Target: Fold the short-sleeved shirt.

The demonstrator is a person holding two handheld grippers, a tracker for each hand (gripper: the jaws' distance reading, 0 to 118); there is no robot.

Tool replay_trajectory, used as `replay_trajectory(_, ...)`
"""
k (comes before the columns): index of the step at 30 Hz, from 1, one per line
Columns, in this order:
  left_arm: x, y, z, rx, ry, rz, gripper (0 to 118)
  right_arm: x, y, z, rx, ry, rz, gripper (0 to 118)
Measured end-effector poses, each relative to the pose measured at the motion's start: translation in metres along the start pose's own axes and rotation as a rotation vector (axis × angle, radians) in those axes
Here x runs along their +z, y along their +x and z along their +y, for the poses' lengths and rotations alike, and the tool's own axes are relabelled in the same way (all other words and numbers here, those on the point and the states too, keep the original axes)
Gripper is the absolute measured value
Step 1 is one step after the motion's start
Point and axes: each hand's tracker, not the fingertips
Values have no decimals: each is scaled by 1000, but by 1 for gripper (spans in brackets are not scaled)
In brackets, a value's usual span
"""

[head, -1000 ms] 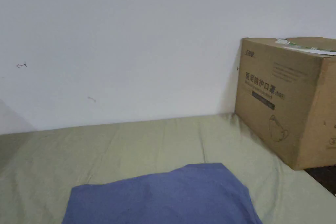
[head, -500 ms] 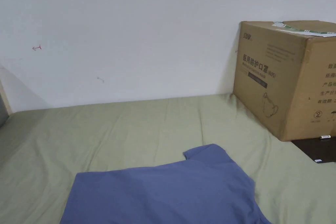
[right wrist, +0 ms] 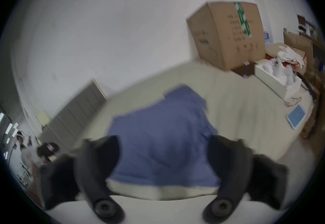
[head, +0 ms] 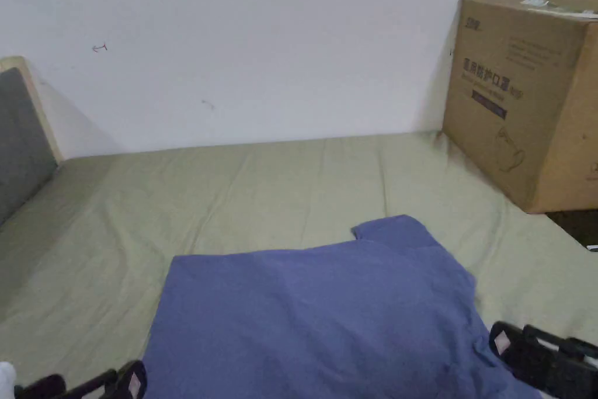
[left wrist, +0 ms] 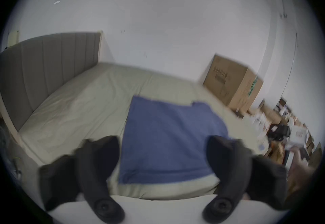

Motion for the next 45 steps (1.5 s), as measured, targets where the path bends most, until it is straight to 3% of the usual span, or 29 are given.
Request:
replay_trajectory(1, 8, 7, 7, 0, 63, -16, 81, 5, -14, 4, -1, 54, 9, 82)
replay_trajectory(2, 12, 12, 12, -9, 89, -15, 31, 7, -24, 7, 13, 85, 2, 27)
replay_trajectory(3, 15, 17, 17, -38, 95, 8, 0, 7, -34, 11, 29, 89, -11, 0)
replay_trajectory(6, 10, 16, 38, -74, 6, 24, 1, 5, -42, 16, 25, 70, 94, 0)
replay_trajectory(9, -10, -10, 37, -81, -137, 67, 1, 4, -52, 14, 140, 68, 62, 0)
replay_trajectory(11, -40, -33, 31, -31, -428, 111, 1, -4, -56, 7, 201, 21, 37, 0)
replay_trajectory(12, -57, -47, 18, -17, -576, 140, 1, -10, -57, 2, 213, -11, 28, 0)
replay_trajectory(15, -87, -71, -19, -112, -629, 120, 3, -27, -57, -13, 177, -130, 45, 0)
replay_trajectory(16, -96, -77, -35, -104, -672, 120, 19, -31, -57, -17, 164, -150, 42, 0)
replay_trajectory(17, -102, -81, -44, -101, -700, 109, 68, -37, -54, -21, 151, -174, 43, 0)
replay_trajectory(18, -110, -85, -53, -117, -709, 97, 108, -41, -52, -23, 140, -193, 43, 0)
replay_trajectory(19, -118, -87, -63, -131, -737, 88, 118, -44, -52, -24, 132, -210, 48, 0)
replay_trajectory(20, -122, -88, -73, -139, -739, 96, 108, -47, -52, -25, 128, -222, 49, 0)
replay_trajectory(24, -146, -98, -86, -164, -734, 146, 103, -54, -55, -27, 142, -247, 42, 0)
replay_trajectory(25, -151, -101, -89, -171, -725, 153, 86, -54, -56, -28, 147, -254, 39, 0)
replay_trajectory(26, -153, -102, -90, -181, -716, 141, 46, -55, -56, -28, 148, -258, 37, 0)
replay_trajectory(27, -156, -102, -90, -206, -684, 99, 46, -56, -54, -29, 149, -265, 33, 0)
replay_trajectory(29, -148, -98, -97, -246, -651, 91, 33, -57, -52, -30, 148, -272, 21, 0)
replay_trajectory(32, -130, -93, -93, -185, -546, 62, 7, -54, -37, -29, 128, -248, -6, 0)
replay_trajectory(37, -99, -87, -84, -89, -436, 59, 6, -60, 17, -24, 73, -274, -134, 0)
replay_trajectory(38, -96, -86, -83, -63, -428, 42, 6, -64, 29, -25, 64, -300, -166, 1)
replay_trajectory(39, -93, -84, -82, -49, -423, 41, 6, -69, 43, -27, 58, -341, -200, 11)
replay_trajectory(40, -94, -84, -80, -45, -418, 47, 6, -75, 58, -30, 47, -389, -219, 39)
replay_trajectory(41, -93, -83, -79, -46, -418, 50, 6, -84, 73, -35, 39, -445, -244, 96)
replay_trajectory(42, -93, -81, -79, -45, -421, 49, 6, -92, 87, -41, 39, -523, -298, 118)
replay_trajectory(44, -94, -75, -79, -54, -428, 54, 6, -104, 104, -55, 70, -612, -313, 116)
replay_trajectory(45, -95, -73, -80, -64, -438, 62, 6, -107, 116, -63, 91, -663, -378, 116)
